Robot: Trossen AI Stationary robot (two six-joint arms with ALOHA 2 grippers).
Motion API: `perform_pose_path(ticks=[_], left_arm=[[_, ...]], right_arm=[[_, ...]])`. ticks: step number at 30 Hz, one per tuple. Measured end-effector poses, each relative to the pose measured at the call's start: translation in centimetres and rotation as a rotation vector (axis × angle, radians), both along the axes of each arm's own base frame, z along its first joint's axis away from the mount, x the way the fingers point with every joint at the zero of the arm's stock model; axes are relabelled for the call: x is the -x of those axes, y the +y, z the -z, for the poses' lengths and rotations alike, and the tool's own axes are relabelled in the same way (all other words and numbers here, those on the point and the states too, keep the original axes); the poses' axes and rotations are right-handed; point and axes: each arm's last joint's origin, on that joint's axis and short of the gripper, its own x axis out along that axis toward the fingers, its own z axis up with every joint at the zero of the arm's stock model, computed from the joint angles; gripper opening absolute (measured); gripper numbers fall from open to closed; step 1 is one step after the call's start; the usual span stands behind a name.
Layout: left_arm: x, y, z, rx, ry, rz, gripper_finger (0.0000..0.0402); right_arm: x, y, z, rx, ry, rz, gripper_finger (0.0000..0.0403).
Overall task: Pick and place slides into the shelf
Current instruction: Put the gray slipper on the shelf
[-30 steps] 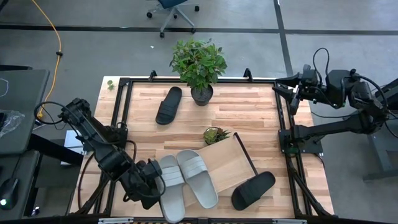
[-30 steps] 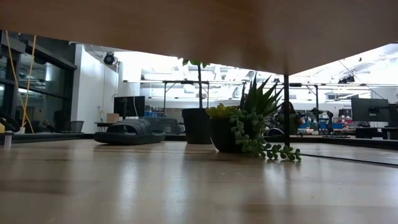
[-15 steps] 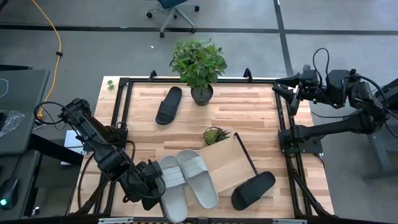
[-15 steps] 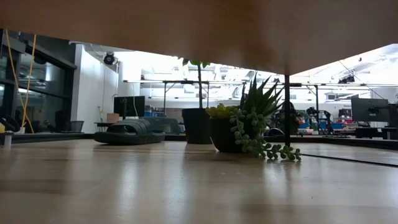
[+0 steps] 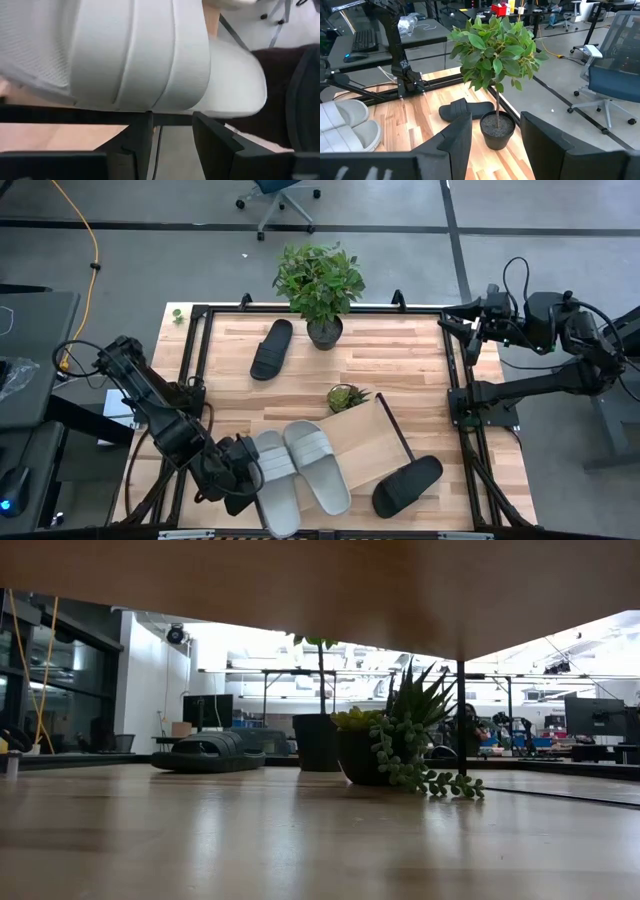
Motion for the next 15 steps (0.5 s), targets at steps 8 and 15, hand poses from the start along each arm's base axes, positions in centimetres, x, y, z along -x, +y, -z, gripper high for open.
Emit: perform_pose_path(ticks=[8, 15], left_arm=[[0.77, 0.61, -0.65, -0.003, 0.004, 0.01, 0.0108], [0.71, 0.54, -0.7, 0.0, -0.005, 0.016, 0.0105]], right_arm=[[0.0, 0.0, 0.01, -0.001, 0.0, -0.001, 0.0158], [0.02, 0.01, 0.09, -0.005, 0.008, -0.003, 0.0158]])
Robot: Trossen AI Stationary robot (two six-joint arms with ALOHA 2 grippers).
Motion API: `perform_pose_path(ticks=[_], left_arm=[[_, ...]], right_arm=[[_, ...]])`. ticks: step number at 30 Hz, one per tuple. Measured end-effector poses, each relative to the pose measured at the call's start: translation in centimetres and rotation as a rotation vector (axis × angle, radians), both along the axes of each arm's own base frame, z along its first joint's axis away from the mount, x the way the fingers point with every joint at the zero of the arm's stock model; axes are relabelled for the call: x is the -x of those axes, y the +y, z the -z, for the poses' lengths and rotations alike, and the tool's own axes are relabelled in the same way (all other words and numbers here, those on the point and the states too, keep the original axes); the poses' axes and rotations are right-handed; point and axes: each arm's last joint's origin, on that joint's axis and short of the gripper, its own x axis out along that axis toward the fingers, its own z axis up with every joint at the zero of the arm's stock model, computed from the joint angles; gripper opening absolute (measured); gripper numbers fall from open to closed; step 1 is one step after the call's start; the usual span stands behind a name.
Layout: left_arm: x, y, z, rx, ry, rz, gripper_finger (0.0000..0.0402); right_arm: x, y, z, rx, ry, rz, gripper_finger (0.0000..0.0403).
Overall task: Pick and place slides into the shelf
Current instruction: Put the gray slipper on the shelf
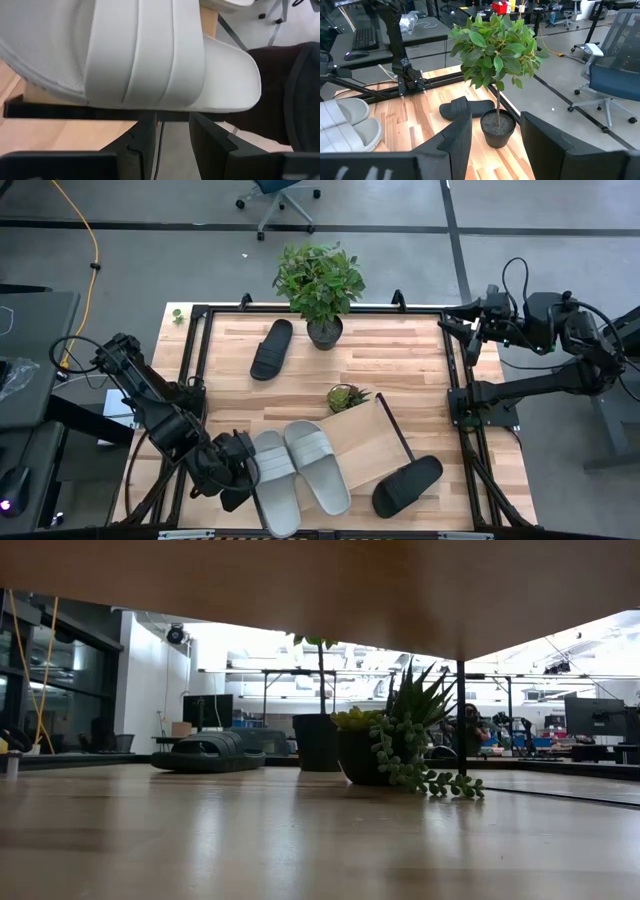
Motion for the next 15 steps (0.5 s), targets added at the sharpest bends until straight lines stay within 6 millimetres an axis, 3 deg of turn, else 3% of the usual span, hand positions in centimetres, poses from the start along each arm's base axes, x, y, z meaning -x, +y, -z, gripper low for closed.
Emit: perform_pose_path(ticks=[15], left_arm=[[-0.5, -0.29, 0.76, -0.032, 0.015, -0.018, 0.0105]], right_arm=[[-0.09, -0.08, 0.01, 0.016, 0.008, 0.023, 0.0158]])
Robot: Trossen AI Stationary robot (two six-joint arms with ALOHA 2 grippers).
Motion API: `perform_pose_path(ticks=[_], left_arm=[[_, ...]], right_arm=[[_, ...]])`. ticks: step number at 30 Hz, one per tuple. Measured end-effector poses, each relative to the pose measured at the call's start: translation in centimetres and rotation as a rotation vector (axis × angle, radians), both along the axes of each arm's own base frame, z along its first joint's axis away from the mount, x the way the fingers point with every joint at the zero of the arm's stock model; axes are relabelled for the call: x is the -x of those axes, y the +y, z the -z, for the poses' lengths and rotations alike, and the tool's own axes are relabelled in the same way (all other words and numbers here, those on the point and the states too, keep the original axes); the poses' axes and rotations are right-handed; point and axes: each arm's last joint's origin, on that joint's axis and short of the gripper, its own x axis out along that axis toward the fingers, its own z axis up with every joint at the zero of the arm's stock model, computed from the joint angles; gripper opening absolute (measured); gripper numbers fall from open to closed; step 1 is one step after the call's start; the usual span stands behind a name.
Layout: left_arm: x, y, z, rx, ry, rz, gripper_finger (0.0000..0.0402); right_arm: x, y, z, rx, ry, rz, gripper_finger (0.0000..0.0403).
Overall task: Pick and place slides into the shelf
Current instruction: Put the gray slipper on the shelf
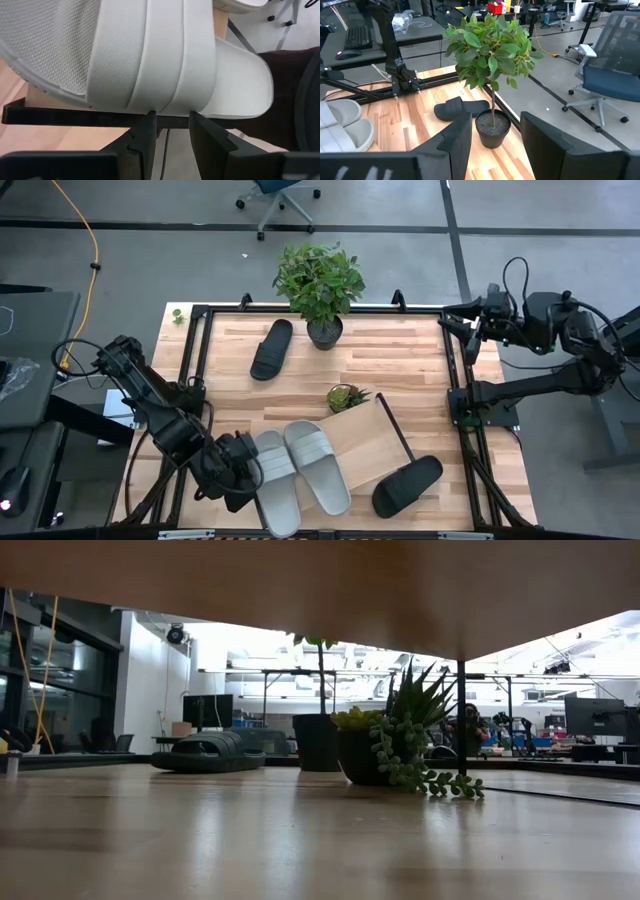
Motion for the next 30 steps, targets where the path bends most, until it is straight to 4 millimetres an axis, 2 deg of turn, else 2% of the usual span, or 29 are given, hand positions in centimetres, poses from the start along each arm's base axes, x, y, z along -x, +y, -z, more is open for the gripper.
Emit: perform_pose_path(ticks=[8, 16, 30], left_arm=[[0.5, 0.7, -0.8, -0.034, -0.053, -0.047, 0.0105], [0.5, 0.8, -0.8, -0.074, -0.068, -0.037, 0.0105], [1.0, 1.0, -0.4, -0.073, 0.013, -0.027, 0.0105]], right_arm=[[-0.3, 0.0, 0.1, -0.004, 0.008, -0.003, 0.0158], [-0.4, 0.0, 0.1, -0.024, 0.0, -0.016, 0.0158], [-0.4, 0.1, 0.1, -0.035, -0.003, -0.021, 0.0158]])
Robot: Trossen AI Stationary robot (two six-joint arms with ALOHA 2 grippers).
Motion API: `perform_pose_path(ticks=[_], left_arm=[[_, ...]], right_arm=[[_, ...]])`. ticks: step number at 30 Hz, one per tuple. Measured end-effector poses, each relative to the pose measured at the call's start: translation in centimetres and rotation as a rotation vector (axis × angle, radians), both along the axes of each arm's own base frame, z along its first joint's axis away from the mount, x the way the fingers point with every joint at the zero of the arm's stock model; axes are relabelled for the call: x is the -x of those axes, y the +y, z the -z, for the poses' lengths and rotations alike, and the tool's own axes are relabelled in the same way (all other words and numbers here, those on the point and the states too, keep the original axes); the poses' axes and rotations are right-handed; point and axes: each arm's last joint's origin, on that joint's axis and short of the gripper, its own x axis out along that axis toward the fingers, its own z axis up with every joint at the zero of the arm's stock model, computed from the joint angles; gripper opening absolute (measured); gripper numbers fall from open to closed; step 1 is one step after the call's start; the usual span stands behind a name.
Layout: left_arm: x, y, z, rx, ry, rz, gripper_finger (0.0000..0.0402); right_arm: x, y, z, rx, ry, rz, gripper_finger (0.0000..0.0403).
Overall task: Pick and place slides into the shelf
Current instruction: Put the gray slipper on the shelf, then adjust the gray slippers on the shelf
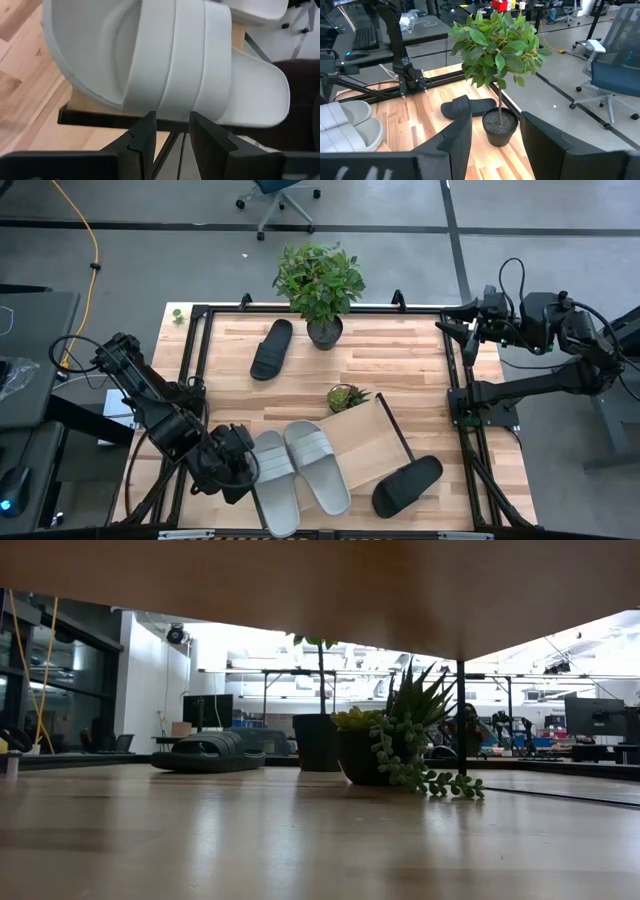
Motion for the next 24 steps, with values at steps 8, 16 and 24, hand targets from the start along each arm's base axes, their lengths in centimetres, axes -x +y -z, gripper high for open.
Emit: perform_pose_path(ticks=[8, 16, 24], left_arm=[[-0.2, 1.0, -1.3, -0.231, -0.235, -0.085, 0.0105], [-0.5, 3.3, -2.3, -0.449, -0.306, -0.107, 0.0105], [-1.7, 5.1, -2.1, -0.495, -0.239, -0.023, 0.0105]], right_arm=[[-1.3, 0.7, 0.9, -0.237, -0.014, -0.203, 0.0158], [-8.1, 1.8, 7.5, -0.502, 0.054, -0.42, 0.0156], [-13.0, 5.2, 10.0, -0.544, 0.191, -0.538, 0.0124]])
